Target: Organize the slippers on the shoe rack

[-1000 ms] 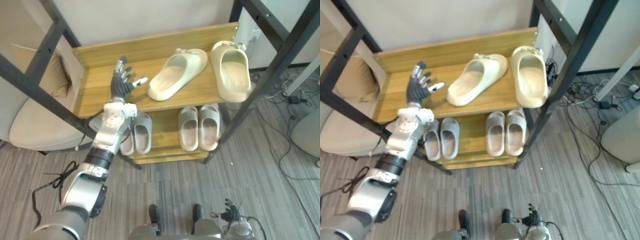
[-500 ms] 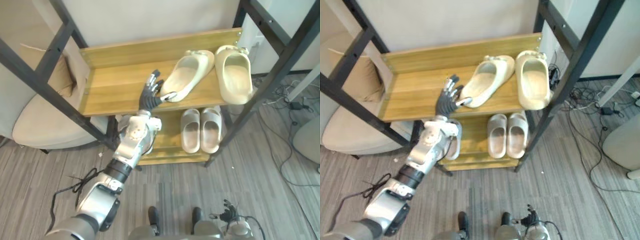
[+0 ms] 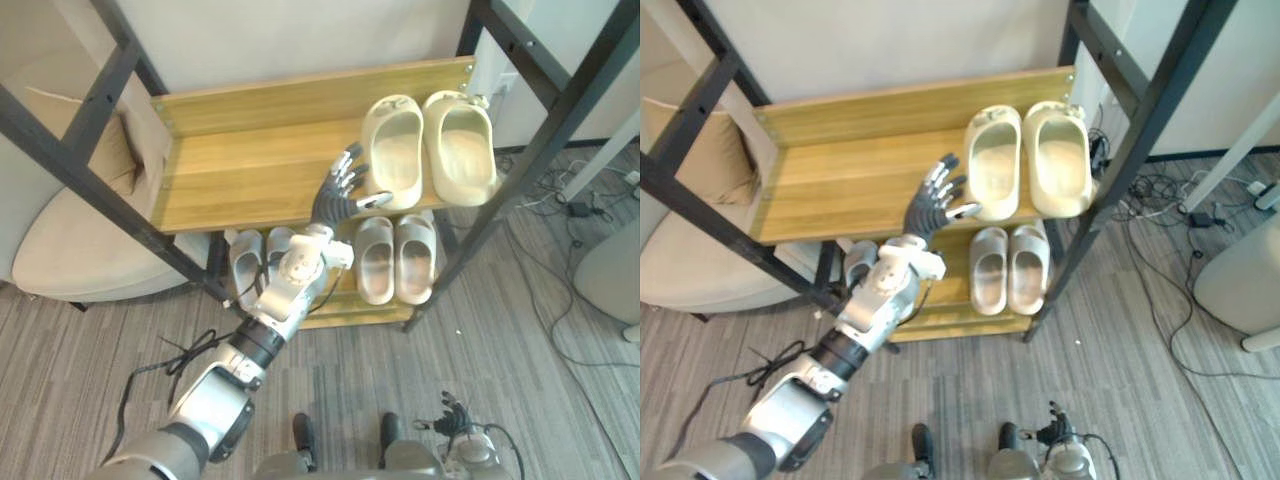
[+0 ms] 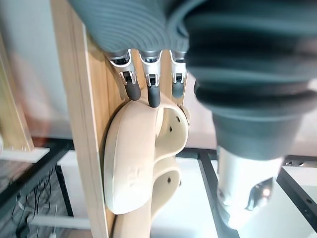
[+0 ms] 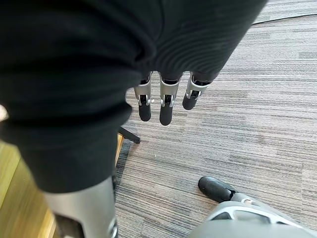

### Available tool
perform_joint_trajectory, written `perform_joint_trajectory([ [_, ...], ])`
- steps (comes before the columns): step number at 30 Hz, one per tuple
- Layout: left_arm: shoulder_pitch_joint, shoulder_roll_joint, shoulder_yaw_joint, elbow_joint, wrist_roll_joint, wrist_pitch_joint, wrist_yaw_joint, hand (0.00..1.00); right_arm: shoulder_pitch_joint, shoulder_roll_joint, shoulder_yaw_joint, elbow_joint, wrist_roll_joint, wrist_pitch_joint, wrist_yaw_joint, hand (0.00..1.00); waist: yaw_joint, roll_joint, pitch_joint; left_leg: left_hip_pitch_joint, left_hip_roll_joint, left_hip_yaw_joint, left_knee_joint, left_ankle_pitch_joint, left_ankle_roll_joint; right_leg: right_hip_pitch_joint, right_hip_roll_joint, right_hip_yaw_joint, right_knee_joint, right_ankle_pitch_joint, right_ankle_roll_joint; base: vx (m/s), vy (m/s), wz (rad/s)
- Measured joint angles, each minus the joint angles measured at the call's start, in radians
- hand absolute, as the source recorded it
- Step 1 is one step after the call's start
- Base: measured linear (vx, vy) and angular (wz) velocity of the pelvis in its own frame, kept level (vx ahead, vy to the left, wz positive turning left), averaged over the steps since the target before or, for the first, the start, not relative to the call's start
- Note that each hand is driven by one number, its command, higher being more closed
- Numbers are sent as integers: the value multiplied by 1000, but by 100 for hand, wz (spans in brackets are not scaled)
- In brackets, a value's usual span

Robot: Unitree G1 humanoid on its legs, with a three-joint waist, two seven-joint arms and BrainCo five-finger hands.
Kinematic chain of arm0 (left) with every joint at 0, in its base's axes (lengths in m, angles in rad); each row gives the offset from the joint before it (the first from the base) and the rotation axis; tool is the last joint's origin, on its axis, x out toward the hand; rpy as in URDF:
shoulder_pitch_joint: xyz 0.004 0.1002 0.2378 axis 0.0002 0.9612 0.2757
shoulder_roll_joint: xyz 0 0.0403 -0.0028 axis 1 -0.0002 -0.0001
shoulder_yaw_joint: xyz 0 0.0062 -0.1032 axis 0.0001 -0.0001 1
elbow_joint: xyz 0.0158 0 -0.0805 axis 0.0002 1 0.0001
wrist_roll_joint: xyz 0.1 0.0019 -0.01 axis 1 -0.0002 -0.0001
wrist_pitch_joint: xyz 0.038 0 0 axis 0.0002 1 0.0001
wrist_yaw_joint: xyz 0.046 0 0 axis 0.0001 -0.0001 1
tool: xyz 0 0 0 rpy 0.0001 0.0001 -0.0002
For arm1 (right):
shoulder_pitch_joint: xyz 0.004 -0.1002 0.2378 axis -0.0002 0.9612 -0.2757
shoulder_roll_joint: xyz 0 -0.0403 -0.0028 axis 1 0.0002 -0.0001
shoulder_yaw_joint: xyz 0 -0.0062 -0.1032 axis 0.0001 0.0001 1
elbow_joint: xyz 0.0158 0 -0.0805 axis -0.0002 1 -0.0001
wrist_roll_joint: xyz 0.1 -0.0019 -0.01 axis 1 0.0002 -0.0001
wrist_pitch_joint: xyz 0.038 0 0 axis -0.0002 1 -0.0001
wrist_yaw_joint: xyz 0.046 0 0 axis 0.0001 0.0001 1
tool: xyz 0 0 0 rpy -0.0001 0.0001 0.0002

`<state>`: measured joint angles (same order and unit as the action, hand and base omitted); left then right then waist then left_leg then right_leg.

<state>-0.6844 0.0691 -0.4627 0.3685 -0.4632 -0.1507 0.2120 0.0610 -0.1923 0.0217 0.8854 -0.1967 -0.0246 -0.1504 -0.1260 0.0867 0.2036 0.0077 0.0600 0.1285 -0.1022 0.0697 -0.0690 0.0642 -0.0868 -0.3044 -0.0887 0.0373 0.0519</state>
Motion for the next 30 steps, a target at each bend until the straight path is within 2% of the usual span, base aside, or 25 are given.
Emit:
perform_joint_trajectory([
  [12, -11, -12, 2, 10, -10, 1, 3, 0, -14, 16, 2, 0, 0, 1, -6, 0, 0, -23, 5, 0, 0, 3, 0, 0, 0, -2, -2, 3, -2, 2, 1, -1, 0, 0],
  [23, -14, 10, 49, 2, 29, 7, 1, 0, -24, 26, -1, 0, 0, 0, -7, 0, 3, -24, 5, -4, 0, -4, 0, 0, 0, -1, -3, -7, 0, 2, 1, 1, 0, 1],
  [28, -8, 76, 54, -120, 28, 7, 0, 0, -21, 23, -1, 0, 0, -1, -6, 0, 16, -24, 5, -7, -2, -24, 0, 2, 3, 4, -5, -20, 0, 2, 1, 1, 1, 9],
  [30, -5, 86, 55, -220, 26, -2, -3, 0, -20, 21, -1, 5, 0, -1, -4, 0, 32, -24, 5, -9, -5, -32, 0, 4, 4, 6, -7, -27, 0, 0, 2, 3, 9, 11],
])
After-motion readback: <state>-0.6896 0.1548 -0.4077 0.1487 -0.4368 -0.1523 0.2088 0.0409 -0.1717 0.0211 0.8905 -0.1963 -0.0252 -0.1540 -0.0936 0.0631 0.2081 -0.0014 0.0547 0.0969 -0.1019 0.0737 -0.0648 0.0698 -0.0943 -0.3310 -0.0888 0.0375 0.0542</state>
